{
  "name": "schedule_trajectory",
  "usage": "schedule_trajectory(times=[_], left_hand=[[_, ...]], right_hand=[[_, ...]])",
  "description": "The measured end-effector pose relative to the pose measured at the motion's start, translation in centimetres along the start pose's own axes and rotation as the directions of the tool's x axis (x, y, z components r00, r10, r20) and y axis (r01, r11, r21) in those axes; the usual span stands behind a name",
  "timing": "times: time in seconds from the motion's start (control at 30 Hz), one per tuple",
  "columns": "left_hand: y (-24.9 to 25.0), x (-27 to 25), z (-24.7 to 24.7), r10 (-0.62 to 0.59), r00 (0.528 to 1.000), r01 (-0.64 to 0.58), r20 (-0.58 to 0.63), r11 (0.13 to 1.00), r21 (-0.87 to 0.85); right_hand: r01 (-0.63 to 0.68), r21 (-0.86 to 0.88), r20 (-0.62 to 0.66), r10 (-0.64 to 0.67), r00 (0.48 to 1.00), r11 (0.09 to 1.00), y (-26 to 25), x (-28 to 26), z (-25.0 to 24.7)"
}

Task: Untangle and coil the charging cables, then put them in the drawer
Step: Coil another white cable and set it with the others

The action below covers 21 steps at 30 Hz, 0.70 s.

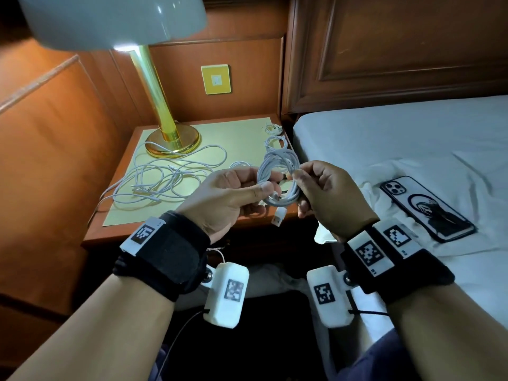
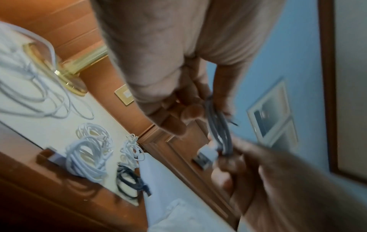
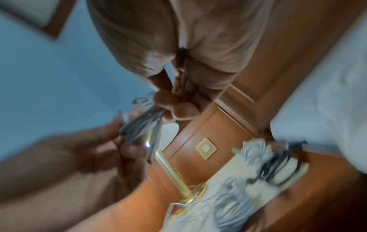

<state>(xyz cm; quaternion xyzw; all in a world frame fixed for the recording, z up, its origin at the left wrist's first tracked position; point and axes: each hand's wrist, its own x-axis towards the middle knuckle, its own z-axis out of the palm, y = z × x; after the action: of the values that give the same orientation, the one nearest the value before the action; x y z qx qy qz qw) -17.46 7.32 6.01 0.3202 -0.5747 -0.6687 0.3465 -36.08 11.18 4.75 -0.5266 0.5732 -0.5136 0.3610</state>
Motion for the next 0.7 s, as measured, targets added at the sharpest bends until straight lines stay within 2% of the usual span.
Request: schedule_trajectory(times=[0.1, 0.17, 0.27, 0.4, 0.47, 0.6, 0.7], left_hand=[[-0.7, 0.1, 0.0, 0.026, 0.987, -0.012, -0.157, 0.996, 0.092], [-1.0, 0.2, -0.2, 0.016, 0.976, 0.014, -0.219, 0.991, 0.133], [-0.9, 0.3, -0.5, 0.026, 0.968, 0.019, -0.25, 0.985, 0.173], [-0.8, 0.2, -0.5, 0.12, 0.956, -0.006, -0.269, 0.921, 0.389], [-0.8, 0.1, -0.4, 0.142, 0.948, -0.003, -0.285, 0.899, 0.439], [-1.3, 0.3, -0.1, 0.122, 0.917, 0.001, -0.379, 0.952, 0.307], [-1.4, 0.2, 0.5, 0.099, 0.907, -0.019, -0.41, 0.981, 0.196]], right_hand=[[0.193, -0.235, -0.061, -0.212, 0.975, 0.953, 0.3, -0.1, 0.1], [0.251, -0.282, -0.076, -0.283, 0.956, 0.926, 0.4, 0.0, 0.2], [0.244, -0.278, -0.108, -0.282, 0.953, 0.929, 0.5, 0.3, 0.0], [0.211, -0.308, -0.113, -0.256, 0.96, 0.928, 0.6, 0.5, -0.1], [0.189, -0.314, -0.126, -0.239, 0.963, 0.93, 0.7, 0.5, 0.0], [0.174, -0.297, -0.15, -0.226, 0.962, 0.939, 0.5, 0.4, 0.3], [0.106, -0.222, -0.166, -0.145, 0.975, 0.969, 0.1, 0.1, 0.9]])
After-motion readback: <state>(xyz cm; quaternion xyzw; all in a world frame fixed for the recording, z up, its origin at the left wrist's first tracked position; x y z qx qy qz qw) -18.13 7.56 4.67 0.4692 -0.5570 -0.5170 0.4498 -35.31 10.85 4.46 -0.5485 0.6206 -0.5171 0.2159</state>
